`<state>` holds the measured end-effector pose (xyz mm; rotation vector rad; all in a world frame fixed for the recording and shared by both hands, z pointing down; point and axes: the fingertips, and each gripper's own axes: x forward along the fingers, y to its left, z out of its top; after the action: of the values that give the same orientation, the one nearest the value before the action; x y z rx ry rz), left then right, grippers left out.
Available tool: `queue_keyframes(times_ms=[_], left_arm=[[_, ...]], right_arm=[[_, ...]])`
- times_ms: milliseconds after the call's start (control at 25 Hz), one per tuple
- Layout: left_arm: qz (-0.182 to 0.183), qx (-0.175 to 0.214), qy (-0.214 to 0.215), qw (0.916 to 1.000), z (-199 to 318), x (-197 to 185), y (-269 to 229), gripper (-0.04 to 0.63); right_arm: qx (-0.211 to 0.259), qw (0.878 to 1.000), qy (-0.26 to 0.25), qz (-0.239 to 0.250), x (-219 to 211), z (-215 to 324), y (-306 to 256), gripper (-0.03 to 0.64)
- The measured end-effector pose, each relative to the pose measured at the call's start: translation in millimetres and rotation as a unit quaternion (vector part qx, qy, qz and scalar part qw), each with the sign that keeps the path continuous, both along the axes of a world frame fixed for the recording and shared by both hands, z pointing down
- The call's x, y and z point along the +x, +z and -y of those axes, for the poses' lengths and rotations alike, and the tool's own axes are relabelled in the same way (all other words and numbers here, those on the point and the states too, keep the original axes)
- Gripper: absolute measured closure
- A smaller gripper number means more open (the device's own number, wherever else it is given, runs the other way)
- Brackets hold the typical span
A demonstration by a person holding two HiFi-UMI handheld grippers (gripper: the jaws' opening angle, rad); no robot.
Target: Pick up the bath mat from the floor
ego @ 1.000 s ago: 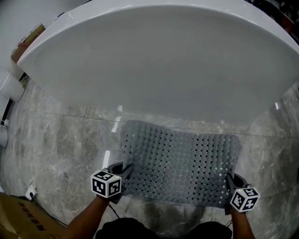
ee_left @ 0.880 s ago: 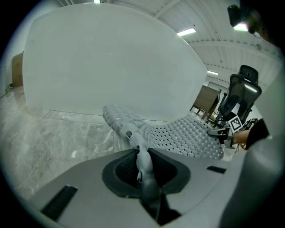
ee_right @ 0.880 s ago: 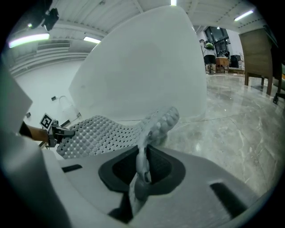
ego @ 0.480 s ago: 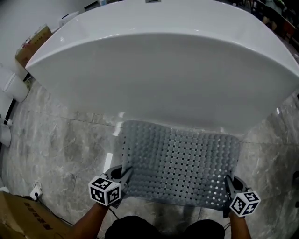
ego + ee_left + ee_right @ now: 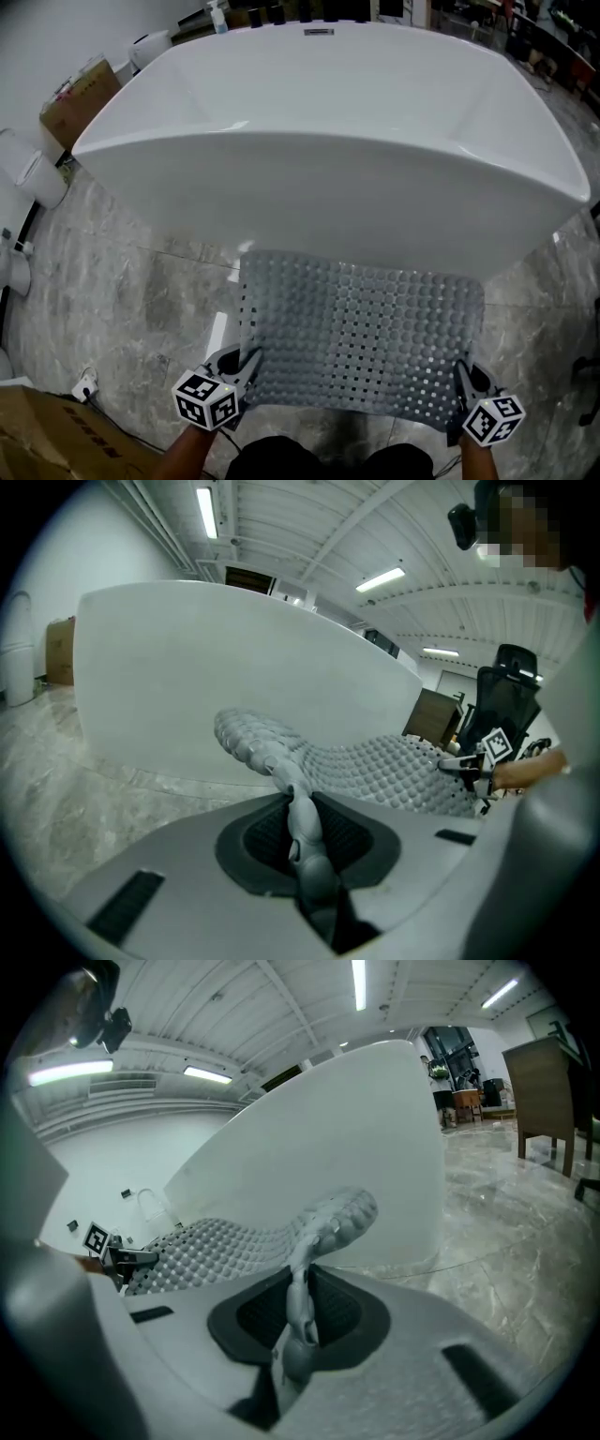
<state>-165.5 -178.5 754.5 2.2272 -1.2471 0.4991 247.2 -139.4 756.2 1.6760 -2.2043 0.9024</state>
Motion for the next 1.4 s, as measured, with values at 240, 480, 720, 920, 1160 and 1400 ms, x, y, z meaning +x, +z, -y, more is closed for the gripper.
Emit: queue_keyframes(times_ms=[240, 480, 720, 920, 1160, 1400], left_arm=[[-0.004, 0.006, -0.013, 0.9999, -9, -7, -60, 0.545], [-0.003, 0.005, -0.013, 0.9999, -19, -5, -115, 0.545], [-0.005, 0.015, -0.013, 0.9998, -22, -2, -179, 0.545], [-0.005, 0.024, -0.012, 0.9996, -20, -4, -232, 0.546], [-0.006, 0.04, -0.011, 0.9991, -23, -6, -292, 0.546], [-0.011, 0.055, -0.017, 0.9983, -26, -7, -348, 0.546]], right_arm=[[-0.001, 1.0, 0.001, 0.003, -3, -2, -58, 0.572], [-0.002, 1.0, -0.003, 0.003, -5, -6, -116, 0.572], [0.004, 1.0, 0.005, 0.01, -1, -7, -175, 0.572], [0.01, 1.0, 0.009, 0.016, -6, -5, -227, 0.574], [0.019, 1.0, 0.015, 0.02, -9, -9, -283, 0.574], [0.035, 0.999, 0.015, 0.021, -5, -9, -343, 0.574]])
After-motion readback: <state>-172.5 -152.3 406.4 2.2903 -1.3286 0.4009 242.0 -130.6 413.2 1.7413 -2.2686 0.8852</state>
